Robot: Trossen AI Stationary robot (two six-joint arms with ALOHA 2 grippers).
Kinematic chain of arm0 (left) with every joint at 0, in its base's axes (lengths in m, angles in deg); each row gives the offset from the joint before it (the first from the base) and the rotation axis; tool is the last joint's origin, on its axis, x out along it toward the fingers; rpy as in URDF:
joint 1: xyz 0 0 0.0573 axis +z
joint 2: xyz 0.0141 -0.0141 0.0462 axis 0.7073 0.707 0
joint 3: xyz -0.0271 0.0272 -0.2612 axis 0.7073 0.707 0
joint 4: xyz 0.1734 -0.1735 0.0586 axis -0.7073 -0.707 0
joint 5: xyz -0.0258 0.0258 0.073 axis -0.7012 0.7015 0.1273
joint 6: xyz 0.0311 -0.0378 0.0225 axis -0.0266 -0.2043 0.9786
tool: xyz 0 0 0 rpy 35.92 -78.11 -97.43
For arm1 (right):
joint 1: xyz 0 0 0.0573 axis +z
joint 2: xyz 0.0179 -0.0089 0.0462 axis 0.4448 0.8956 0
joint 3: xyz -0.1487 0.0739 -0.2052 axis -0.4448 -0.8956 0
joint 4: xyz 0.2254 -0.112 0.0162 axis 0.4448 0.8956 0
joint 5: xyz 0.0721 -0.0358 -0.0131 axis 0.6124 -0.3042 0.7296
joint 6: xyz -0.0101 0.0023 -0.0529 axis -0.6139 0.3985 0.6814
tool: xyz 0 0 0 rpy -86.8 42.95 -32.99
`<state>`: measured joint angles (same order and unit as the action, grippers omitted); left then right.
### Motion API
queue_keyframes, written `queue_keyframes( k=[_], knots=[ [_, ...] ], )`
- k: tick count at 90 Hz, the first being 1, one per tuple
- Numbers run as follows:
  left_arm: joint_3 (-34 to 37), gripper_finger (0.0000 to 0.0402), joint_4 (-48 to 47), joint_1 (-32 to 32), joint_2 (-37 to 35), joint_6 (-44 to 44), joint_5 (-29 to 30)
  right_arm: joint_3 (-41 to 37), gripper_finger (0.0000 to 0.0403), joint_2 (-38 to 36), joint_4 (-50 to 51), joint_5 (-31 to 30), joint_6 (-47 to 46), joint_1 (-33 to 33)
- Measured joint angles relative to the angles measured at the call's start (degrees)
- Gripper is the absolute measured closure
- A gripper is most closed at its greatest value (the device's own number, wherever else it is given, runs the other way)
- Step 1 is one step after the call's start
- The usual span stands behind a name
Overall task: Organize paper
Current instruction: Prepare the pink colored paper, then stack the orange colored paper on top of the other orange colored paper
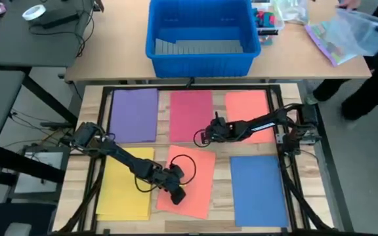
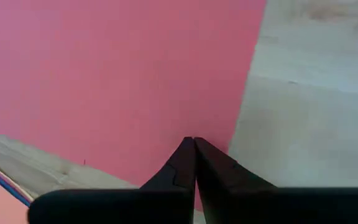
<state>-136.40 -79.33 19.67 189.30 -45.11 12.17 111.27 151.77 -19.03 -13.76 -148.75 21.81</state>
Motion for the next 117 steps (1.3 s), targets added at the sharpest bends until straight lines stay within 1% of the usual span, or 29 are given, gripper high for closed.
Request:
queue_keyframes(
  k=[8,13,25,29,37,48,57,63,71,80,89,99,107,117],
  knots=[
    [0.0,0.0402,-0.2,0.3,-0.8,3.5,-0.2,1.4,0.0403,-3.0,2.2,1.0,4.1,0.6],
    [0.1,0.0402,-0.6,0.7,-1.4,5.8,-0.5,2.8,0.0403,-6.0,3.4,2.8,6.2,1.0],
    [0.1,0.0402,-0.7,2.0,-3.2,9.3,-0.3,4.3,0.0403,-12.6,10.5,7.3,9.2,3.0],
    [0.0,0.0402,-0.5,2.3,-3.9,10.3,-0.2,4.4,0.0402,-15.0,12.2,8.2,7.9,4.1],
    [0.0,0.0402,-0.6,2.9,-5.1,12.2,-0.3,4.7,0.0393,-19.4,15.7,8.7,2.5,7.3],
    [-0.1,0.0402,-0.5,3.4,-6.5,13.3,-1.3,4.6,0.0357,-21.1,19.6,8.1,-6.2,14.3],
    [-0.1,0.0402,-0.5,3.6,-6.9,13.4,-3.6,4.5,0.0315,-20.0,19.3,8.0,-14.5,21.0],
    [-0.1,0.0402,-0.5,3.7,-6.9,13.4,-6.3,3.3,0.0286,-18.1,16.4,8.0,-21.7,25.2],
    [-0.1,0.0402,-0.7,3.7,-6.9,14.8,-7.7,0.7,0.025,-15.1,8.9,7.9,-30.0,30.0],
    [-0.1,0.0402,-0.9,3.7,-6.9,17.2,-7.7,-1.6,0.0217,-10.9,-0.9,5.6,-35.0,33.9],
    [-0.1,0.0402,-1.0,4.0,-6.8,18.6,-7.6,-2.6,0.0197,-6.1,-4.4,4.3,-37.2,35.3],
    [-0.2,0.0402,-1.9,4.7,-6.7,17.4,-7.4,-2.5,0.019,-2.1,-7.7,4.2,-38.3,35.3],
    [-0.2,0.0402,-1.7,5.2,-6.7,17.2,-6.9,-2.3,0.0189,-0.1,-13.0,4.1,-35.0,35.2],
    [-0.2,0.0402,-1.6,5.9,-6.7,16.8,-6.1,-2.4,0.0188,0.6,-15.7,4.4,-31.0,34.9]
  ],
)
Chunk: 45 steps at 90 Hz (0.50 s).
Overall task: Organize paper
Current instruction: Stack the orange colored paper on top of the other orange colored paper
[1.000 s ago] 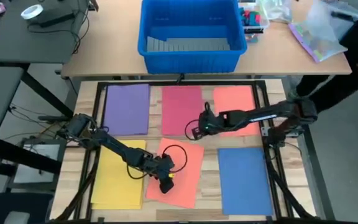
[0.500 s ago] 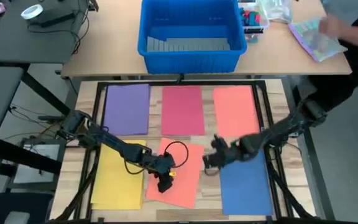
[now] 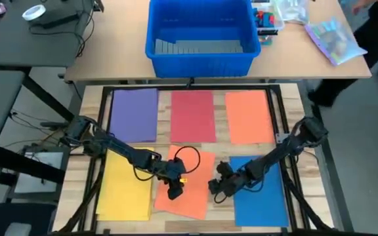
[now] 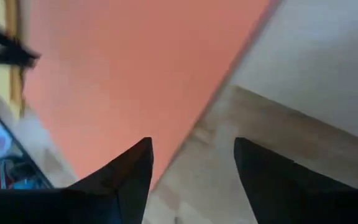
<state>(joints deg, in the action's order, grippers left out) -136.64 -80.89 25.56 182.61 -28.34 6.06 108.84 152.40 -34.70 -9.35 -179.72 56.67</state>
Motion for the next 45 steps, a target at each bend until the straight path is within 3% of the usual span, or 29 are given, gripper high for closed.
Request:
queue_keyframes(
  k=[28,45],
  knots=[
    [0.0,0.0402,0.1,0.3,0.2,0.8,5.1,-0.1,0.0188,-1.3,-0.8,-0.2,1.2,0.0],
    [0.0,0.0402,1.9,0.3,1.5,2.9,6.2,-0.3,0.0188,-0.8,1.3,-1.1,-3.5,-0.9]
  ],
)
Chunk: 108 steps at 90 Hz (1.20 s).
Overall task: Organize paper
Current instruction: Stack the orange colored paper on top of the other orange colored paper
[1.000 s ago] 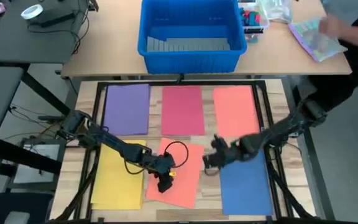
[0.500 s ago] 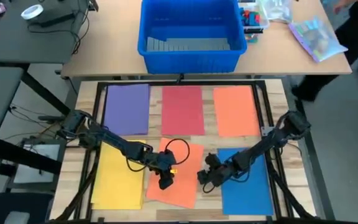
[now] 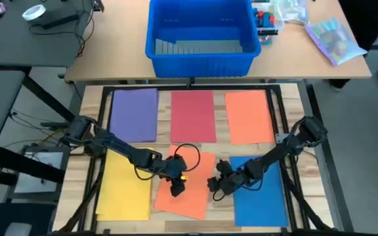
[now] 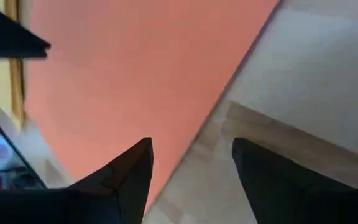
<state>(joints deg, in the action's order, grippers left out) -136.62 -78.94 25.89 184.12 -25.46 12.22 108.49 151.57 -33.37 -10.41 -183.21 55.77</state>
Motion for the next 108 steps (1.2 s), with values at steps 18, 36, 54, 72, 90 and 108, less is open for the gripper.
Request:
queue_keyframes(
  k=[18,36,54,72,90,108],
  knots=[
    [0.1,0.0402,3.5,-0.2,3.1,2.6,0.9,-0.1,0.0188,0.1,-2.5,1.6,1.3,-3.1],
    [0.1,0.0402,4.1,-0.1,5.7,2.3,0.4,-0.1,0.0188,0.1,-1.0,1.7,1.1,-4.3],
    [0.0,0.0402,4.0,-0.1,6.3,1.9,0.6,0.0,0.0188,0.0,-1.3,1.5,0.3,-3.8],
    [0.0,0.0402,4.3,-0.1,6.3,3.1,0.9,0.0,0.0188,0.0,-1.8,1.1,0.5,-4.0],
    [0.0,0.0402,4.5,0.0,6.3,3.1,1.0,0.0,0.0188,0.0,-1.7,-0.6,0.5,-4.5],
    [0.0,0.0402,4.6,0.0,6.4,3.1,1.1,0.0,0.0188,0.0,-1.1,-0.8,0.7,-4.9]
  ],
)
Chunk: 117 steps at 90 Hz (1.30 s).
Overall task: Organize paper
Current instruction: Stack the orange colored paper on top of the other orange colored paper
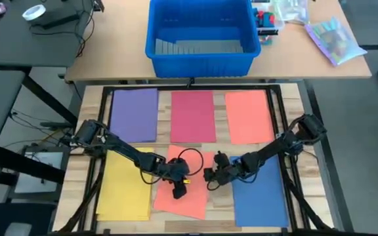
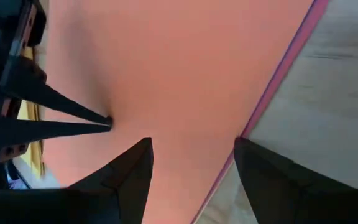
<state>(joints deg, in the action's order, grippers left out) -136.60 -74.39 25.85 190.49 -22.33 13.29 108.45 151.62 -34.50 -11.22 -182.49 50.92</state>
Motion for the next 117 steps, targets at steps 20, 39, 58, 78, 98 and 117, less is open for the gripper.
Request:
queue_keyframes(
  k=[20,39,58,78,98,117],
  knots=[
    [0.0,0.0402,0.4,0.0,0.1,-0.2,0.0,0.2,0.0189,2.8,-1.6,0.1,-2.4,-0.1],
    [0.1,0.0402,1.6,0.0,0.1,-0.2,0.1,0.1,0.0189,3.0,-2.4,0.3,-2.4,0.0],
    [0.1,0.0402,2.3,0.0,0.2,0.8,0.1,0.0,0.0189,3.1,-5.8,0.9,1.2,-0.5],
    [0.1,0.0402,2.3,0.1,0.2,0.9,0.1,0.0,0.0188,3.4,-9.4,1.4,4.5,-0.7],
    [0.1,0.0402,2.3,0.1,0.2,0.9,0.0,0.0,0.0188,3.2,-10.2,8.3,4.7,-0.7],
    [0.1,0.0402,2.3,0.1,0.2,1.0,0.0,0.0,0.0188,1.7,-10.4,14.7,2.8,0.0]
  ],
)
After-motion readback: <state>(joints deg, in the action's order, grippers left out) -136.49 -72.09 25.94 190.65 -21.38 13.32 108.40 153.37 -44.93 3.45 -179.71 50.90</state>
